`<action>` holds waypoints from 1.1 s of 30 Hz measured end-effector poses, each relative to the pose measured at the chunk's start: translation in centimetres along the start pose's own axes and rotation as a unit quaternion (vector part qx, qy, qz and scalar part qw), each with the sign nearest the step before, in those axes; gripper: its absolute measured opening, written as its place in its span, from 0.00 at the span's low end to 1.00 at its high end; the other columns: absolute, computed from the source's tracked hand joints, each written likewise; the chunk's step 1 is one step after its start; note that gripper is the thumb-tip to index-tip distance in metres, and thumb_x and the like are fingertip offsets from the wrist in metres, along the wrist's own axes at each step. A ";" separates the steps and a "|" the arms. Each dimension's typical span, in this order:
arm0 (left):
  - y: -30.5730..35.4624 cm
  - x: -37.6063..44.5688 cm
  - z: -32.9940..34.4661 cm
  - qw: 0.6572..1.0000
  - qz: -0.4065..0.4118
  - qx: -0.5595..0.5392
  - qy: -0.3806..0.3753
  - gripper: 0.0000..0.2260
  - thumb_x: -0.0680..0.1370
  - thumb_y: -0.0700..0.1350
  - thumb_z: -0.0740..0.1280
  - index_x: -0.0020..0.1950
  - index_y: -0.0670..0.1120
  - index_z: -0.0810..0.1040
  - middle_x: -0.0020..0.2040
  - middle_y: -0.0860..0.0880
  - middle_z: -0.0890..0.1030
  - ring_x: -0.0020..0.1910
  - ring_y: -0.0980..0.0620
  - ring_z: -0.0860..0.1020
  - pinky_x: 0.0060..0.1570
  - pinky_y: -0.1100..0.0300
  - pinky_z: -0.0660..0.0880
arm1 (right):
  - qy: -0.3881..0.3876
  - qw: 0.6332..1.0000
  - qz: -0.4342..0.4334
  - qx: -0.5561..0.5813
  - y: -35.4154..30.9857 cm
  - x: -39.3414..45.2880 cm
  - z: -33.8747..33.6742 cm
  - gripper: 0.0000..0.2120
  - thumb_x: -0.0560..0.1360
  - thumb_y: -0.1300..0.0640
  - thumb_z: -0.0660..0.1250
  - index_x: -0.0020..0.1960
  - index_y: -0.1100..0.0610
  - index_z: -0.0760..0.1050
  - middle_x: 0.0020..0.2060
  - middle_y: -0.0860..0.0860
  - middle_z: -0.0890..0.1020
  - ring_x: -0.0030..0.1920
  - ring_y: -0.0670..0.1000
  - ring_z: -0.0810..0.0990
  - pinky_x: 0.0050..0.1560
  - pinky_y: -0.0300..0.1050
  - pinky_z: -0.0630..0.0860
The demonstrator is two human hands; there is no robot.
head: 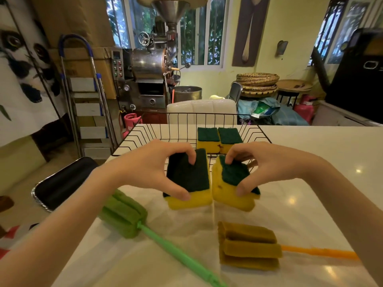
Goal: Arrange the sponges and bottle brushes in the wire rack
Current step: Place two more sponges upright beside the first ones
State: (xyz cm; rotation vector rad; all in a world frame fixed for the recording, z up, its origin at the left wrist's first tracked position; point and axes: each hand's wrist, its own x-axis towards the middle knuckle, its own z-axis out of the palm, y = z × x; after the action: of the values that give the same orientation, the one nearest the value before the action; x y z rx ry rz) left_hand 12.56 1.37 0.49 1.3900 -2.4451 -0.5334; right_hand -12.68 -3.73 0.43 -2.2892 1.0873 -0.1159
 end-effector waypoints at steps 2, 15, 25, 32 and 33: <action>0.3 -0.1 -1.3 1.000 0.019 0.000 0.018 0.26 0.57 0.63 0.70 0.52 0.61 0.68 0.55 0.62 0.73 0.55 0.64 0.71 0.49 0.65 0.75 | 0.015 0.998 -0.023 0.058 0.1 -0.6 -0.7 0.23 0.57 0.48 0.77 0.50 0.40 0.73 0.54 0.38 0.76 0.57 0.40 0.74 0.59 0.39 0.73; -4.8 5.7 -6.2 0.996 -0.035 0.069 0.038 0.25 0.64 0.51 0.75 0.55 0.56 0.67 0.58 0.53 0.70 0.55 0.53 0.72 0.50 0.58 0.78 | 0.223 0.967 -0.108 0.064 0.3 5.8 -3.1 0.27 0.59 0.55 0.78 0.53 0.43 0.68 0.58 0.46 0.72 0.60 0.48 0.72 0.52 0.40 0.78; -11.8 11.9 -5.7 0.989 -0.088 0.117 0.013 0.26 0.63 0.48 0.76 0.55 0.53 0.67 0.55 0.52 0.69 0.53 0.51 0.71 0.47 0.61 0.75 | 0.149 0.982 -0.099 -0.060 1.7 15.3 -4.9 0.30 0.63 0.56 0.76 0.60 0.51 0.66 0.55 0.48 0.69 0.56 0.50 0.70 0.44 0.35 0.74; -14.9 13.5 -4.4 0.981 -0.133 0.131 -0.046 0.29 0.63 0.47 0.76 0.59 0.49 0.66 0.57 0.50 0.72 0.54 0.50 0.71 0.52 0.56 0.74 | 0.130 0.988 -0.080 -0.018 1.8 19.4 -4.6 0.31 0.63 0.55 0.76 0.61 0.52 0.66 0.57 0.51 0.72 0.58 0.53 0.72 0.53 0.44 0.77; -15.3 13.6 -4.2 0.980 -0.140 0.128 -0.053 0.30 0.63 0.47 0.76 0.60 0.49 0.66 0.57 0.49 0.72 0.55 0.50 0.72 0.53 0.55 0.74 | 0.129 0.988 -0.082 -0.005 1.6 19.7 -4.6 0.30 0.63 0.55 0.76 0.60 0.53 0.66 0.58 0.52 0.72 0.59 0.53 0.72 0.55 0.46 0.77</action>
State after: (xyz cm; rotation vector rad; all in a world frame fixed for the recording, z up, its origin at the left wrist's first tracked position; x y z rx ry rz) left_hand 19.21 -18.34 -1.78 1.8728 -2.4839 -0.3691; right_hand -2.20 -21.13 -0.04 -2.4182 1.0232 -0.4860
